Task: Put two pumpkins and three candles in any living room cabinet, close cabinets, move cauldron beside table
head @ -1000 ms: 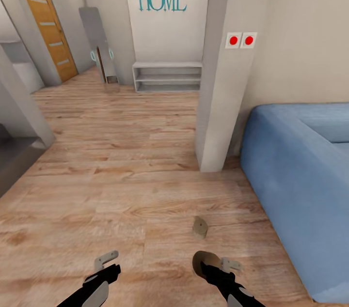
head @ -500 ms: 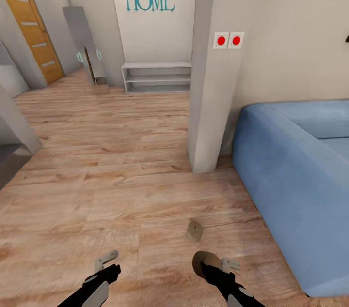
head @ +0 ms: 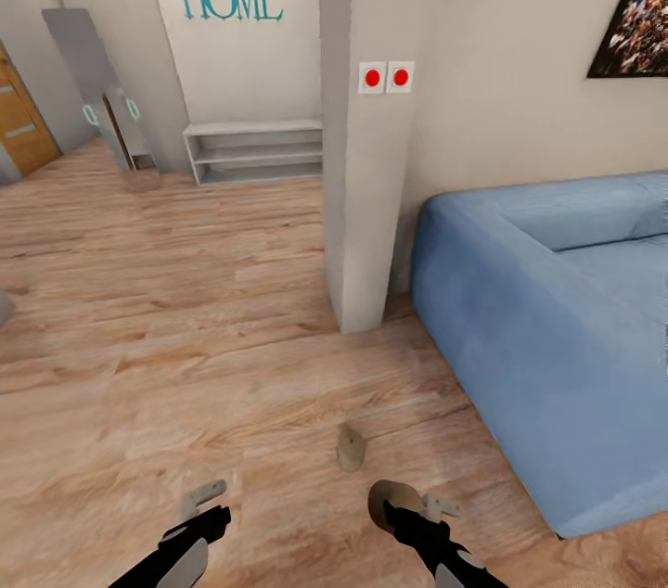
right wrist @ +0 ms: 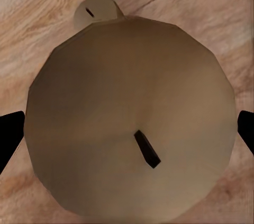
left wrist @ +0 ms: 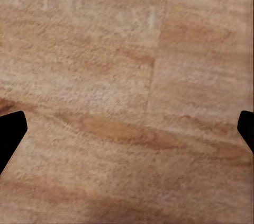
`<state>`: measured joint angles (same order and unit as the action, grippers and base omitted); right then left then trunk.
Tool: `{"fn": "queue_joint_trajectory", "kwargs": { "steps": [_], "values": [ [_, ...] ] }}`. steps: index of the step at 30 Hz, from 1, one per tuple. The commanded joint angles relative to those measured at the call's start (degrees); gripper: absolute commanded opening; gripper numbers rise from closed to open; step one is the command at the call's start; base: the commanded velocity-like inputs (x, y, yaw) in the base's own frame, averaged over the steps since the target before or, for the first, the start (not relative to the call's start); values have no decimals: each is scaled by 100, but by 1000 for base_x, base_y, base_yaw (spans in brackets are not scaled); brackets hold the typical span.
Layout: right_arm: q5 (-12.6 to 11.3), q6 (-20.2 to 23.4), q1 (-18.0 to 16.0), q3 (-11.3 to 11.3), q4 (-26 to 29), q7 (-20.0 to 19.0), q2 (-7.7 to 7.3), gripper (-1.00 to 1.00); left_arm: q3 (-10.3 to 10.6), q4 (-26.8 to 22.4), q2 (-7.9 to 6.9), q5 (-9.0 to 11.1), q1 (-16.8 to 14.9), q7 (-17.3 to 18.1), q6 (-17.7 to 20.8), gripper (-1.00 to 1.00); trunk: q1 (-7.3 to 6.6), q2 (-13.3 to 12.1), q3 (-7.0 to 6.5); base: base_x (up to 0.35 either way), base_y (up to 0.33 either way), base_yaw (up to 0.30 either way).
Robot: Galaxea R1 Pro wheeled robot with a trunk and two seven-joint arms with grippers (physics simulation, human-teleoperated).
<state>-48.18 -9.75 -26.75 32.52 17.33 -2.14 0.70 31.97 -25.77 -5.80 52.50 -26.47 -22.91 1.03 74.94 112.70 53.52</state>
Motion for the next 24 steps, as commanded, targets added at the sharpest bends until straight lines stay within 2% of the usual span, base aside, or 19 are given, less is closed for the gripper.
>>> {"fn": "queue_joint_trajectory", "kwargs": {
  "steps": [1,11,24],
  "values": [
    [-60,-36,-8,35,-12,-23,-1,-100,47,-16,-9,32,-4,-47,11,100,2,2,5,254,177,-279],
    [-60,-36,-8,35,-10,-23,1,-100,46,-16,-9,32,1,-47,11,100,2,2,5,276,153,-263],
    [-60,-36,-11,35,-19,-23,1,-100,46,-16,-11,32,1,-47,11,100,2,2,5,280,115,-18]
  ]
}}
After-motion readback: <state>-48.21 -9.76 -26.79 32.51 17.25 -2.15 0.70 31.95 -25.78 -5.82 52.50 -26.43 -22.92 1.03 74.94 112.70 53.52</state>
